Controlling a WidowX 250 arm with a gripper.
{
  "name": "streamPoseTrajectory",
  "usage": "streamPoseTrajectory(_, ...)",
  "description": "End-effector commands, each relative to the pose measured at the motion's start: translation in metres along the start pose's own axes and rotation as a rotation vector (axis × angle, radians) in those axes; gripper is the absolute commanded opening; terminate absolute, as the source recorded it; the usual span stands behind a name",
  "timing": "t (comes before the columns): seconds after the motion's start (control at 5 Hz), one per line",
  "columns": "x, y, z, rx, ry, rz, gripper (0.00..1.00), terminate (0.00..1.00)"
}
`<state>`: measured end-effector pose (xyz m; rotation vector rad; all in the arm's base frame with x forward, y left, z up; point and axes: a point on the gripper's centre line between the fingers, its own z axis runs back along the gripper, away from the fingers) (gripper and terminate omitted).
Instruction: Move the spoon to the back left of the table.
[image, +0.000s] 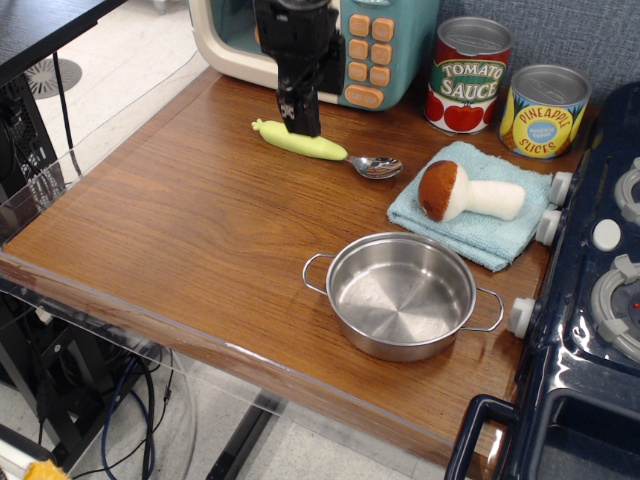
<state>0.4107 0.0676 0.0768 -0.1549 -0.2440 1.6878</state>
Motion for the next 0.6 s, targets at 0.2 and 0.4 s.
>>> streamPoseTrajectory(0.2, 0.011, -0.009, 0.0503, -0.112, 0.006, 0.051, 1.0, 0.0)
streamPoseTrajectory(0.4, 0.011, -0.009, 0.0503, -0.112, 0.006, 0.051, 1.0, 1.0)
